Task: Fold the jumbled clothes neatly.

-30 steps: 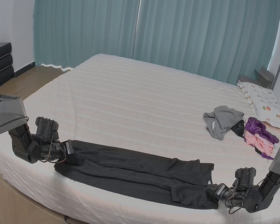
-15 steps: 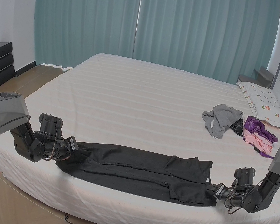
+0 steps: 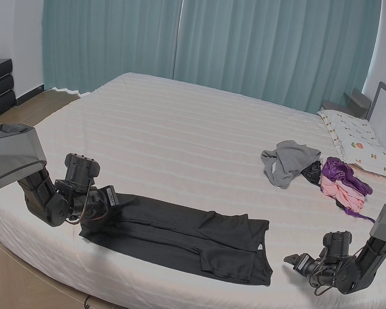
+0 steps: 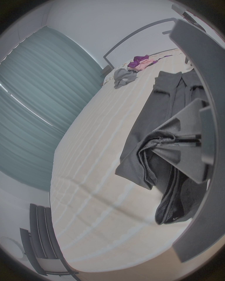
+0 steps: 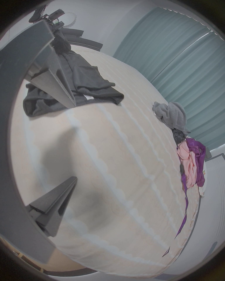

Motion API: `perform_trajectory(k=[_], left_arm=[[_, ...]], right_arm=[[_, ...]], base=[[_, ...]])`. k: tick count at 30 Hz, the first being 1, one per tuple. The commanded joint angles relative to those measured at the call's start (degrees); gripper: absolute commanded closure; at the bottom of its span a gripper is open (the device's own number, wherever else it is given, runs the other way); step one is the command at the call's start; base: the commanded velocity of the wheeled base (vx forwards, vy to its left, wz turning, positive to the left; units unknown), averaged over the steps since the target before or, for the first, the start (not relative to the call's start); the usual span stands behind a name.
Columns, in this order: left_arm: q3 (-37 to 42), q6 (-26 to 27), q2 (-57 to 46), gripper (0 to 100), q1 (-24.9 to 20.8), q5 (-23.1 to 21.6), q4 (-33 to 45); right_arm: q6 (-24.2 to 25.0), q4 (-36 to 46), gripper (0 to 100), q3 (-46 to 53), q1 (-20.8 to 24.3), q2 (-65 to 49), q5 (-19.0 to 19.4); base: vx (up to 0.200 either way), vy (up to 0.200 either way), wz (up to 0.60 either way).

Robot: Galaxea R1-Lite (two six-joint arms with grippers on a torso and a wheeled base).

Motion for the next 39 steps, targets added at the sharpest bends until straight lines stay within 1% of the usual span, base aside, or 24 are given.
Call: perform_trajectory(k=[1, 4, 8, 10, 15, 16, 21, 22, 23, 29, 35, 39], left_arm=[[-0.09, -0.51, -1.34, 100, -1.84, 0.49, 0.00], [0.17, -0.69, -1.78, 100, -2.72, 0.84, 0.08], [0.26, -0.69, -2.31, 100, -3.33, 2.42, 0.61], [-0.88, -0.69, -2.75, 100, -4.03, 2.95, 2.19], [-5.54, -0.69, -5.03, 100, -5.97, 2.95, 10.28], [-5.63, -0.69, -5.03, 100, -6.06, 2.95, 10.54], [-9.67, -0.78, -5.30, 100, -9.83, 3.30, 15.99], [-9.67, -0.78, -5.30, 100, -9.83, 3.30, 15.99], [-11.69, -0.78, -5.03, 100, -11.33, 3.74, 18.10], [-18.55, -1.30, -2.31, 100, -15.02, 4.26, 23.11], [-23.47, -2.53, 1.56, 100, -18.10, 6.64, 25.84], [-25.14, -2.53, 3.84, 100, -18.80, 8.57, 26.27]], right_arm=[[-0.08, -0.03, 0, 0.09, 0.44, 0.44, 0.03], [-0.08, -0.03, 0, 0.09, 0.70, 0.62, 0.03], [-0.08, -0.03, 0, 0.09, 0.70, 0.44, 0.03], [-0.08, -0.03, 0, 0.18, 0.79, 0.62, 0.03], [-0.17, -0.03, 0, 0.26, 1.23, 0.71, 0.03], [-0.17, -0.03, 0, 0.26, 1.23, 0.71, 0.03], [-0.25, -0.03, 0, 0.26, 1.85, 0.71, 0.03], [-0.25, -0.03, 0, 0.26, 1.85, 0.71, 0.03], [-0.17, -0.03, 0, 0.26, 2.20, 0.71, 0.03], [-0.25, -0.03, 0, 0.53, 2.37, 0.71, 0.03], [-0.34, -0.03, 0, 0.70, 3.08, 0.71, 0.03], [-0.43, -0.03, 0, 0.79, 3.17, 0.71, 0.03]], base=[[0.000, -0.200, 0.00], [0.000, -0.200, 0.00], [0.000, -0.200, 0.00], [0.000, -0.200, 0.00], [0.000, -0.200, 0.00], [0.000, -0.200, 0.00], [0.000, -0.200, 0.00], [0.000, -0.200, 0.00], [0.000, -0.200, 0.00], [0.000, -0.200, 0.00], [0.000, 0.000, 0.00], [0.000, 0.000, 0.00]])
